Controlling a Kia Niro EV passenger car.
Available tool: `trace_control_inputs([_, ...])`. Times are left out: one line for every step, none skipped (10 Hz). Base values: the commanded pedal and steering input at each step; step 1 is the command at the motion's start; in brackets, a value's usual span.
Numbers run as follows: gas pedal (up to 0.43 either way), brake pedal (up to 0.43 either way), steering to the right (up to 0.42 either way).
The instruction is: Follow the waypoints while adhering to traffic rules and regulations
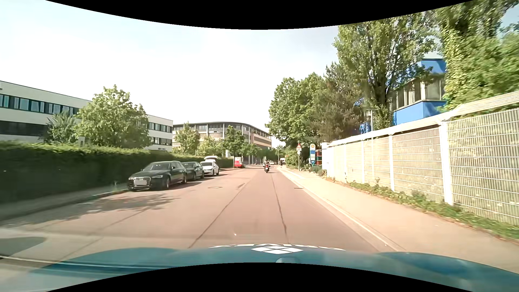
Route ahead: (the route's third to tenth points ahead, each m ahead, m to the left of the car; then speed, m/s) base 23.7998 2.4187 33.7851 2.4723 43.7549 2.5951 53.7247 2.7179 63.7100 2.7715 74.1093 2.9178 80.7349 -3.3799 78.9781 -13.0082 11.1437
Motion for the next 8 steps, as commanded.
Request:
trace_control_inputs([0.000, 0.000, 0.000])
trace_control_inputs([0.000, 0.012, -0.001])
trace_control_inputs([0.000, 0.030, -0.001])
trace_control_inputs([0.000, 0.043, -0.001])
trace_control_inputs([0.000, 0.061, -0.002])
trace_control_inputs([0.000, 0.061, -0.001])
trace_control_inputs([0.000, 0.073, -0.001])
trace_control_inputs([0.000, 0.079, -0.001])
